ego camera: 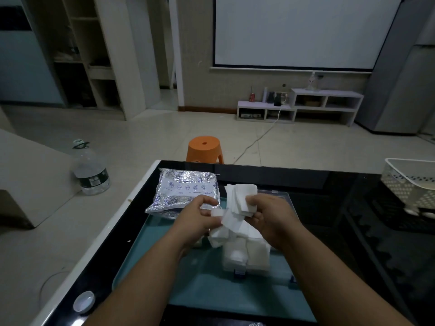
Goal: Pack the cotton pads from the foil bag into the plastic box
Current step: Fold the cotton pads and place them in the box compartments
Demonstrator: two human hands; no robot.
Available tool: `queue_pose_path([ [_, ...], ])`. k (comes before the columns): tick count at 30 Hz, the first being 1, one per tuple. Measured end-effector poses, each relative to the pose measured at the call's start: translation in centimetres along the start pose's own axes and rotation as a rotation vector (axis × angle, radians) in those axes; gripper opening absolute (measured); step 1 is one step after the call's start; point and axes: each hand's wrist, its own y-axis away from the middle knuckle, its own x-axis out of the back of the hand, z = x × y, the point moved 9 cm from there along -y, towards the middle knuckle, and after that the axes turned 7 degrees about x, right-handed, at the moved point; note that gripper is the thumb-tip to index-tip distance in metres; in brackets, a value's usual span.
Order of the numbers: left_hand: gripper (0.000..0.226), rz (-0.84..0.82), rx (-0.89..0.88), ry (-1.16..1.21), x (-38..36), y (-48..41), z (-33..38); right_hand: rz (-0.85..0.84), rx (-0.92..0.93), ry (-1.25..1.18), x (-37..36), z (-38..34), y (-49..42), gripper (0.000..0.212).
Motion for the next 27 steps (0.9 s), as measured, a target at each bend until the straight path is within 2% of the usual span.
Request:
queue_pose_path([
  [5,0.03,0.031,0.013,-0.034,-0.4,-0.1,-0.4,-0.083,0.064,0.159,-1.1,0.4,-0.3,0.011],
  [10,0.029,-0.041,0.024,0.079,-1.4,0.2,-0.1,-0.076,0.184,0.41,-1.4,0.0,-0.1,0.015],
  [15,0.026,-0.131,0.055,0.118,-2.2,0.5,0.1,-0.035,0.23,0.481,-1.2,-0.3,-0.2,0.016],
  [20,0.023,-0.265,0.123,0.267,-3.2,0.6,0.0,-0.017,0.257,0.516,-0.9,-0.3,-0.3,0.017],
  [22,0.022,-0.217,0.12,0.181,-2.8,0.6,-0.1,-0.029,0.26,0.51,-1.0,-0.3,-0.3,0.017],
  [24,0.036,-0.148,0.123,0.096,-2.2,0.3,-0.6,-0.027,0.255,0.468,-1.0,-0.3,-0.3,0.019],
  [27,0.037,-0.049,0.135,0.096,-1.1,-0.4,-1.1,0.052,0.245,0.371,0.1,-0.9,-0.5,0.016],
])
